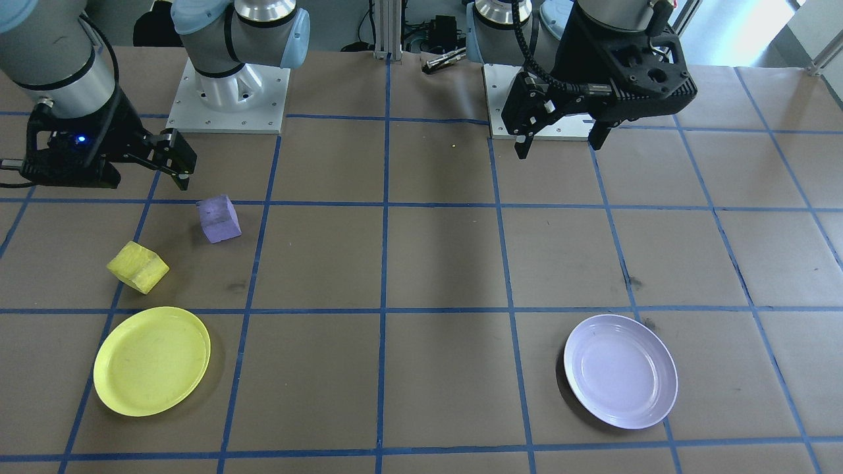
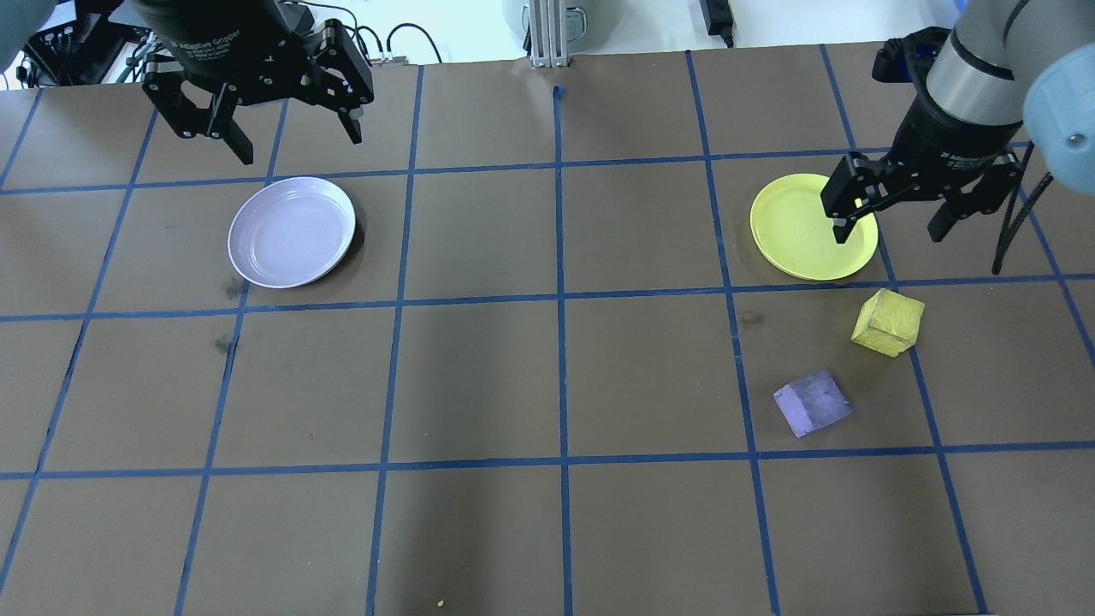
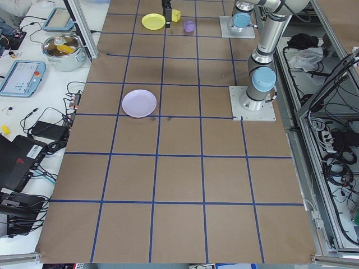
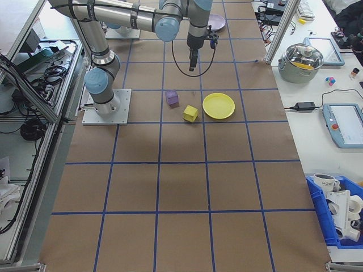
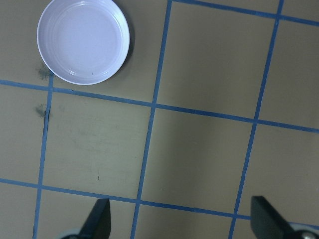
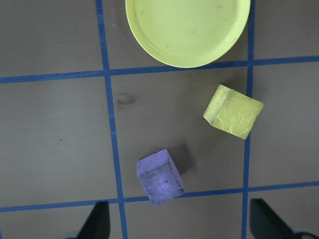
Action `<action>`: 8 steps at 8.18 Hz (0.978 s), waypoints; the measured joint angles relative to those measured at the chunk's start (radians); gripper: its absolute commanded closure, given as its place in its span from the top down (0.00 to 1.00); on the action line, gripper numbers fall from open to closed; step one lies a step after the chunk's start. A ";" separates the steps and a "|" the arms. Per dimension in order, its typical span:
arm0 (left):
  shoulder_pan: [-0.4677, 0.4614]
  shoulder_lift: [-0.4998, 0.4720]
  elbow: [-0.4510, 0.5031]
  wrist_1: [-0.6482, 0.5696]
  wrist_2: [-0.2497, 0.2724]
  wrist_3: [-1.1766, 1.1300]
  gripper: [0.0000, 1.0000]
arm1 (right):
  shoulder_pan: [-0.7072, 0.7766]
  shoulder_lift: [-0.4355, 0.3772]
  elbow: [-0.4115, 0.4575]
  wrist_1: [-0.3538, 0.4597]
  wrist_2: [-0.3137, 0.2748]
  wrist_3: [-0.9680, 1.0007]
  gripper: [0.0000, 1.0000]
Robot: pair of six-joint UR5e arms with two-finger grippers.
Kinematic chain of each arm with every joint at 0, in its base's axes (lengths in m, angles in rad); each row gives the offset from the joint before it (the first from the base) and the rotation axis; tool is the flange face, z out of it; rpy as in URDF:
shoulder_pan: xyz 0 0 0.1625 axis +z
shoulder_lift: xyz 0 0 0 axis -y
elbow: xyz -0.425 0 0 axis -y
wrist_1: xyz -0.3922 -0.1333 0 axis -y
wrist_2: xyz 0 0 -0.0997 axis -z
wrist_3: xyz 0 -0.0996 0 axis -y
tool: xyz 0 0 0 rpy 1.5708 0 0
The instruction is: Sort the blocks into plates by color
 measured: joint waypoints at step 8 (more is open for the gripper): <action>0.000 0.013 -0.007 -0.004 -0.001 0.000 1.00 | -0.137 0.188 0.093 -0.109 -0.099 0.186 1.00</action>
